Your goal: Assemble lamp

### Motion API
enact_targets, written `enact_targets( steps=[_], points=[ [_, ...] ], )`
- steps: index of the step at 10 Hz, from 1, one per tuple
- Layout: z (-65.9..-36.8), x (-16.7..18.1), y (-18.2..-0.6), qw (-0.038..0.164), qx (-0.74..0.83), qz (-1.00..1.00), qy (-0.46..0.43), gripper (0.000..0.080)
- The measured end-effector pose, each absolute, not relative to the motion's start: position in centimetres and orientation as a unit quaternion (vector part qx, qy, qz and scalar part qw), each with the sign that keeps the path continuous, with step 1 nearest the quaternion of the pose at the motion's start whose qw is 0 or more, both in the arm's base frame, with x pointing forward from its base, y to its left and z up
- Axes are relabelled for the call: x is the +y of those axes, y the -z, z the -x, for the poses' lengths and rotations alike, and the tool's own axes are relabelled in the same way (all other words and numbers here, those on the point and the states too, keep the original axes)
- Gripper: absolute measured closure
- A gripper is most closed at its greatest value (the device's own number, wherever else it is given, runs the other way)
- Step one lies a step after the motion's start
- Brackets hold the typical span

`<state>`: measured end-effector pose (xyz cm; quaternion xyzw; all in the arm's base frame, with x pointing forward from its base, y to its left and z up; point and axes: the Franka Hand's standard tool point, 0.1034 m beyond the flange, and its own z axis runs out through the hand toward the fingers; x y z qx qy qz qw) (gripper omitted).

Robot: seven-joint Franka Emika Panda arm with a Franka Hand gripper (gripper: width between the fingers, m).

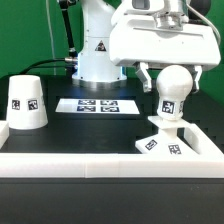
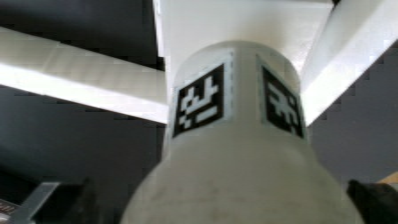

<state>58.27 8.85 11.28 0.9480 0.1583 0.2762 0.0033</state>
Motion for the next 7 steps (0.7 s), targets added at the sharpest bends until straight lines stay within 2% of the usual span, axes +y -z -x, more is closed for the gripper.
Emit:
enact_targets(
  steps=[3,7],
  points=[
    [-58.2,8.8,-11.5,0.003,0.158,-0.949,-0.274,0.0101],
    [-58.4,8.2,-13.7,0.004,0.155,-0.948,-0.277,0.0101]
  ],
)
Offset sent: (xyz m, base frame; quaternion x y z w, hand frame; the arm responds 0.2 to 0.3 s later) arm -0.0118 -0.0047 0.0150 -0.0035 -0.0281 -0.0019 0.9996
